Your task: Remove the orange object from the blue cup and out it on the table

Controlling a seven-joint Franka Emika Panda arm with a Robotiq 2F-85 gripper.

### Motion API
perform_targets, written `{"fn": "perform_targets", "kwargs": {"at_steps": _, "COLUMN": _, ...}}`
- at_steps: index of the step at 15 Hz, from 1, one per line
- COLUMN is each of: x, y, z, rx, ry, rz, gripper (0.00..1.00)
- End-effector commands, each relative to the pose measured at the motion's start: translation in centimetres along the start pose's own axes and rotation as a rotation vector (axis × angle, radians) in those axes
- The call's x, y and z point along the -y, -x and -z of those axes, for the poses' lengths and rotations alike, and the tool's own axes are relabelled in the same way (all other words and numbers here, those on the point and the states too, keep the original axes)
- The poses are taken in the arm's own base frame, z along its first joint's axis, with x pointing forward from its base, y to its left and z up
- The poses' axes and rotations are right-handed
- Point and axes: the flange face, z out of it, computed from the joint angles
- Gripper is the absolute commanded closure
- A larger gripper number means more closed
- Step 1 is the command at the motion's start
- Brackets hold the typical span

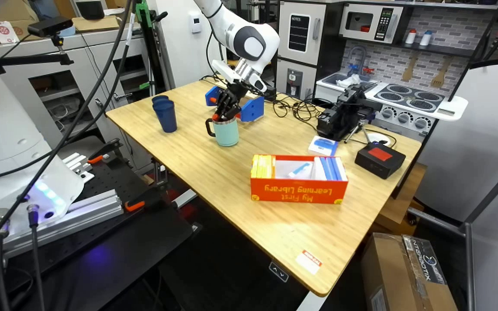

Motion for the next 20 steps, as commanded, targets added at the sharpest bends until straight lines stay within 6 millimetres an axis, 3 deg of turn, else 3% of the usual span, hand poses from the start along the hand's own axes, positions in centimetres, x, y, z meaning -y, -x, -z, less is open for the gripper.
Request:
{"fn": "perform_targets", "kwargs": {"at_steps": 1, "x": -0.1, "y": -0.3, "z": -0.1, "rx": 0.031, "ry": -0.023, "rz": -0.008, "gripper": 0.91}}
{"fn": "perform_targets", "kwargs": {"at_steps": 4, "x": -0.2, "y": -0.1, "z": 0.2, "rx": 0.022, "ry": -0.038, "rz": -0.008, "gripper": 0.95}}
{"fn": "perform_targets", "kwargs": {"at_steps": 10, "x": -0.4, "y": 1.9, "z": 2.7, "rx": 0.048, "ry": -0.113, "rz": 0.003, "gripper": 0.93}}
{"fn": "perform_targets", "kwargs": {"at_steps": 16, "x": -1.3, "y": 6.6, "z": 5.7, "rx": 0.180, "ry": -0.182, "rz": 0.041, "gripper": 0.93}}
{"fn": "perform_targets", "kwargs": {"at_steps": 20, "x": -3.4, "y": 9.8, "z": 7.6, "rx": 0.121, "ry": -0.241, "rz": -0.072, "gripper": 0.93}}
